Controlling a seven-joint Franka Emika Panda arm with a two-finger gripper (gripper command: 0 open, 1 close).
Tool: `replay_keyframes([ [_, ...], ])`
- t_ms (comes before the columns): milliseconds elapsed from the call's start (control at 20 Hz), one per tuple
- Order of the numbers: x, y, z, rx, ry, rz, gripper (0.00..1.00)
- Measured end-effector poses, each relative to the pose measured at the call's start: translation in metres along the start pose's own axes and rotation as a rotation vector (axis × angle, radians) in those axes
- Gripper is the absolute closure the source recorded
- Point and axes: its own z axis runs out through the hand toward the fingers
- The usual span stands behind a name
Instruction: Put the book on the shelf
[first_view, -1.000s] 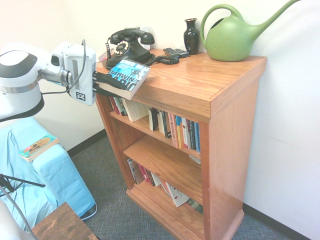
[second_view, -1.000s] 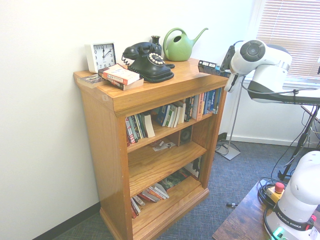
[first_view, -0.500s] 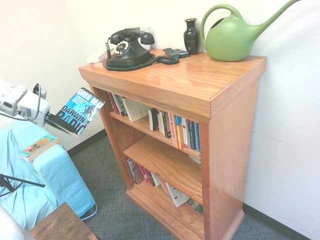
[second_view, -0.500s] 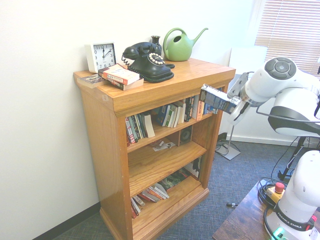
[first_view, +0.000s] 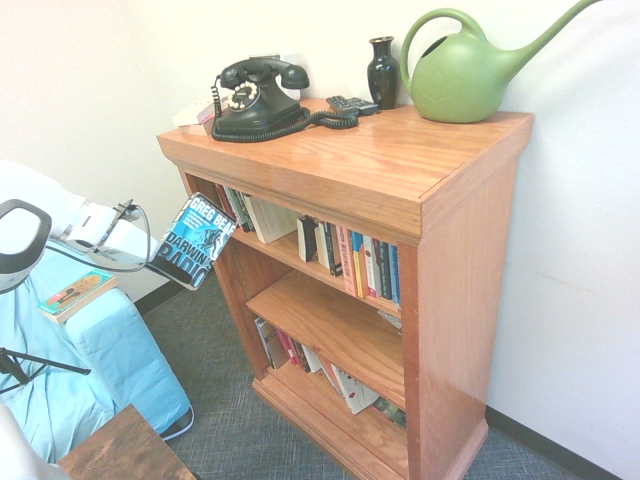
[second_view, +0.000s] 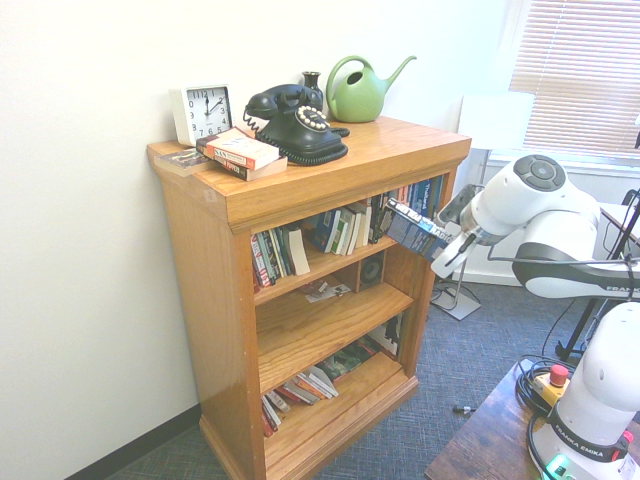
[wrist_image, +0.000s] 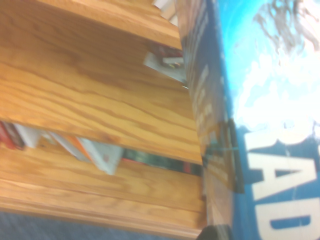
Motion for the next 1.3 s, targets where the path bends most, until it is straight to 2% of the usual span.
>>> replay_keyframes([
  [200, 0.006, -0.018, 0.044, 0.062, -0.116, -0.018, 1.0],
  [400, 0.014, -0.039, 0.053, 0.107, -0.196, -0.057, 1.0],
  [900, 0.059, -0.046, 0.086, 0.119, -0.246, -0.019, 1.0],
  [1300, 0.063, -0.073, 0.107, 0.135, -0.264, -0.025, 1.0],
])
